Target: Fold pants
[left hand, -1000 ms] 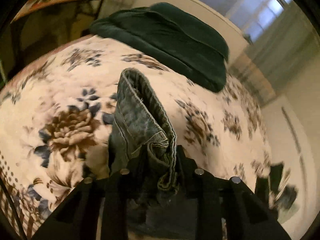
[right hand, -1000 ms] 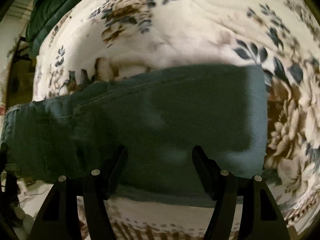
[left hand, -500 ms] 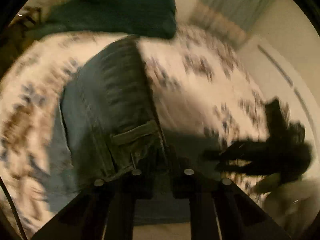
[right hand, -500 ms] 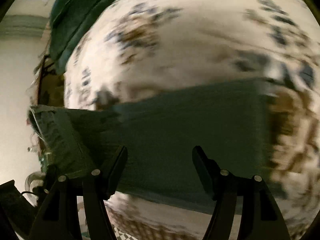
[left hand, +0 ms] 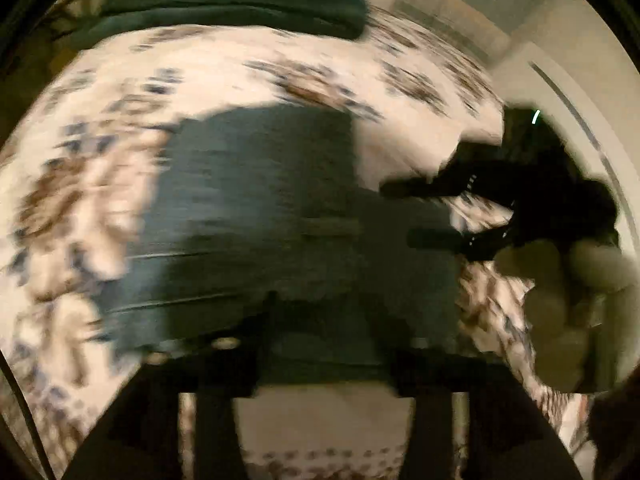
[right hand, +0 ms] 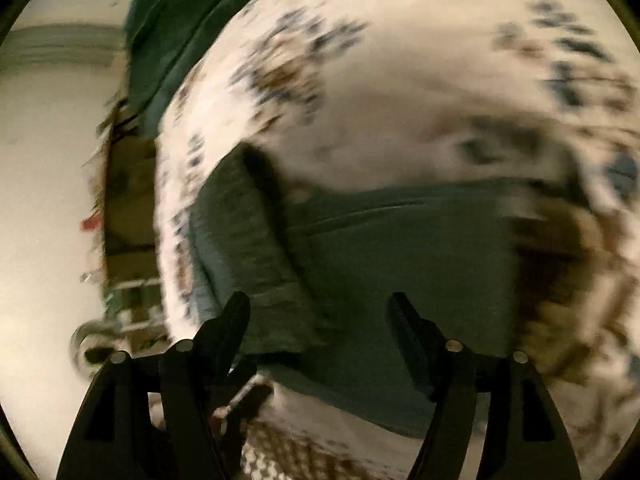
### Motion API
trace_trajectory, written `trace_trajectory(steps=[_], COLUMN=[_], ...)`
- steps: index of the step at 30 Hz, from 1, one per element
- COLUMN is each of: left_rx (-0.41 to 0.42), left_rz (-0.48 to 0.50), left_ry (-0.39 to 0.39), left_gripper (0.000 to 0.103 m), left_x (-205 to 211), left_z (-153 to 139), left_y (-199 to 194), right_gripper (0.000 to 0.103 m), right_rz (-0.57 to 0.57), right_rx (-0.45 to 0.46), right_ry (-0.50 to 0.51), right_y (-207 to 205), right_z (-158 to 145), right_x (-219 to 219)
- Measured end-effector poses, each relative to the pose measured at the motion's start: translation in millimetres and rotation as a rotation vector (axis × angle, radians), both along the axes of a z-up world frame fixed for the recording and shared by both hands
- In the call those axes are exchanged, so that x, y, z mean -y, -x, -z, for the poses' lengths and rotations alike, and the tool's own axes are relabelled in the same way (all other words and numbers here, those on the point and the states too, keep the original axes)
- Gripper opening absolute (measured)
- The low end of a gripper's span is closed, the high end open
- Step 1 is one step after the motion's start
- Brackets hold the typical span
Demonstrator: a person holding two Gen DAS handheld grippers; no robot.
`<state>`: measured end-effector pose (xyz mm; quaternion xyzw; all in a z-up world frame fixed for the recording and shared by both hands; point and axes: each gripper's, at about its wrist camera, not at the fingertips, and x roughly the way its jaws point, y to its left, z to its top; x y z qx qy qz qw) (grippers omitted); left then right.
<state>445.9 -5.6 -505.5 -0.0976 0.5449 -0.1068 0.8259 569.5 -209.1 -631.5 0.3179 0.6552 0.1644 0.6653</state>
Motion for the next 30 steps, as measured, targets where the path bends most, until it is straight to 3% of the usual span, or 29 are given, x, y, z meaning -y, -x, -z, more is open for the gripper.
trace_trajectory(steps=[1, 2, 5, 9, 10, 11, 12, 15, 20, 24, 27, 30], left_rx=[0.004, 0.012, 0.011, -0.027, -0.033, -0.046, -0.062, -0.101, -0.104, -0.11, -0.128, -0.161], left_rz=[-0.034, -0.076, -0.178, -0.279, -0.289, -0.297, -0.304, -0.325, -0.308, -0.255, -0.211, -0.168], left_ry=[-0.027, -0.064, -0.166, -0.23, -0.246, -0.264, -0.273, -0.243, -0.175, -0.131, -0.118, -0.116], left_gripper=[0.091, 0.098, 0.099, 0.099, 0.099, 0.099, 0.099, 0.099, 0.099, 0.099, 0.099, 0.099], left_x=[-11, -26, -63, -99, -105, -107, -109, -116, -110, -91, -74, -57], left_z=[-3, -6, -2, 14, 17, 22, 26, 35, 19, 14, 21, 35], left_y=[0, -2, -16, -38, -40, -44, -49, -53, -53, -58, -66, -73], right_gripper=[0.074, 0.074, 0.074, 0.079, 0.075, 0.053, 0.046, 0.034, 0.029, 0.029, 0.029, 0.029], right_rz=[-0.021, -0.036, -0.058, -0.036, -0.044, -0.066, -0.078, -0.086, 0.084, 0.18, 0.247, 0.337], right_rx=[-0.022, -0.045, -0.101, -0.073, -0.054, -0.032, -0.02, 0.029, 0.108, 0.109, 0.076, -0.001], right_ry=[-0.018, -0.03, -0.106, -0.099, -0.084, -0.054, -0.05, -0.034, -0.015, 0.018, 0.087, 0.112], right_y=[-4, -7, -7, -5, -3, -1, 0, 11, 43, 78, 111, 134], right_z=[11, 23, 52, 60, 57, 53, 53, 39, -5, -28, -30, -8], right_x=[-11, -21, -39, -51, -55, -61, -69, -78, -32, 18, 63, 101])
